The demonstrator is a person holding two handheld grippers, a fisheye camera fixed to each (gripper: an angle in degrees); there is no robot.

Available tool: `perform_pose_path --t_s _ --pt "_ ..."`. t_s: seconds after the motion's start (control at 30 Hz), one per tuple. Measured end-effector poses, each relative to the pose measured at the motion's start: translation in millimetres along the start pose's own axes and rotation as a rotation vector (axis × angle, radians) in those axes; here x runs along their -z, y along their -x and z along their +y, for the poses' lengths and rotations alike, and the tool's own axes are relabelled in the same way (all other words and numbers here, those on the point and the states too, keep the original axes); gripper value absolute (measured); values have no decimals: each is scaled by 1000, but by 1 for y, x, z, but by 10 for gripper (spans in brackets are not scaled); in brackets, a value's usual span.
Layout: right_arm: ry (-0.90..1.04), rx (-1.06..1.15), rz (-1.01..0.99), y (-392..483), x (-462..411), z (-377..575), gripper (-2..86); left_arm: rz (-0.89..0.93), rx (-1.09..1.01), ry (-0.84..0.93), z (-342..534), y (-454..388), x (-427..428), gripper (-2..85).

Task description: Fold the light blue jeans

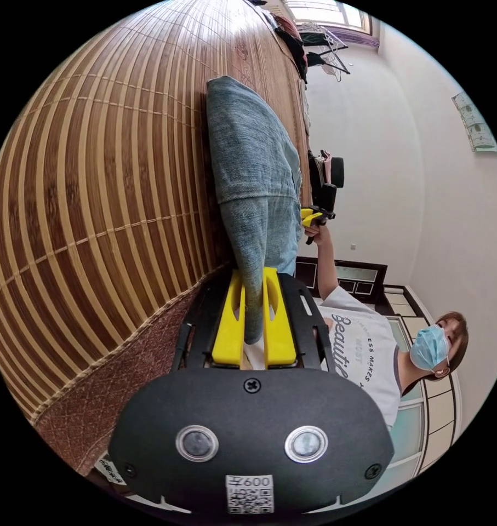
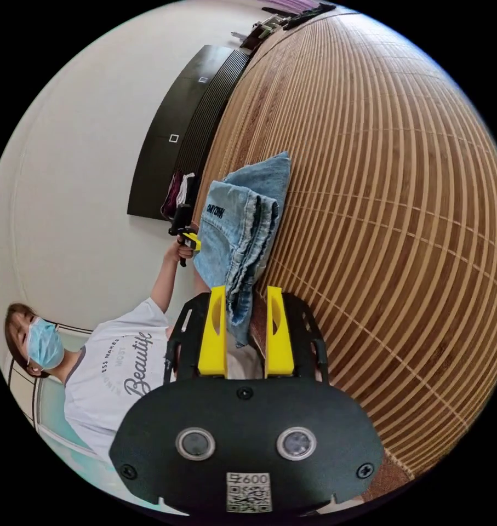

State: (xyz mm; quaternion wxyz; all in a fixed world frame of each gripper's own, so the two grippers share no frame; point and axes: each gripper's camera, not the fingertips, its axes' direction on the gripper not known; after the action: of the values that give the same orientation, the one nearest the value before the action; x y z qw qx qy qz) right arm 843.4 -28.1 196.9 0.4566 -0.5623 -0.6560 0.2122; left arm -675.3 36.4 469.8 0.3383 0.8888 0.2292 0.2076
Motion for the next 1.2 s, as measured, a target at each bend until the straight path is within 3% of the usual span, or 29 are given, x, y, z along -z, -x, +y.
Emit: perform_pose_path --t_s 0.13,0.23,0.3,0.37,0.5,0.57,0.77,0.9,1.2 --pt "-47 112 66 0 -59 33 100 103 28 -47 4 0 14 42" --pt "-295 319 327 60 -91 89 145 227 76 -128 13 -1 24 40" --pt "-381 486 543 106 -133 129 152 209 114 -129 15 -4 27 40" --pt "-443 705 723 158 -213 183 164 191 148 -110 12 -11 34 39" --pt "-397 915 746 197 -349 238 252 304 246 -147 8 -8 45 36" --pt "-367 1069 857 201 -438 262 274 335 298 -220 11 -10 53 34" --pt "-261 1016 1209 183 -579 230 279 388 331 -317 14 -11 68 30" --pt "-321 965 1241 173 -614 223 266 421 368 -335 15 0 75 28" --pt "-353 938 1585 113 -651 248 205 466 388 -385 19 12 87 29"
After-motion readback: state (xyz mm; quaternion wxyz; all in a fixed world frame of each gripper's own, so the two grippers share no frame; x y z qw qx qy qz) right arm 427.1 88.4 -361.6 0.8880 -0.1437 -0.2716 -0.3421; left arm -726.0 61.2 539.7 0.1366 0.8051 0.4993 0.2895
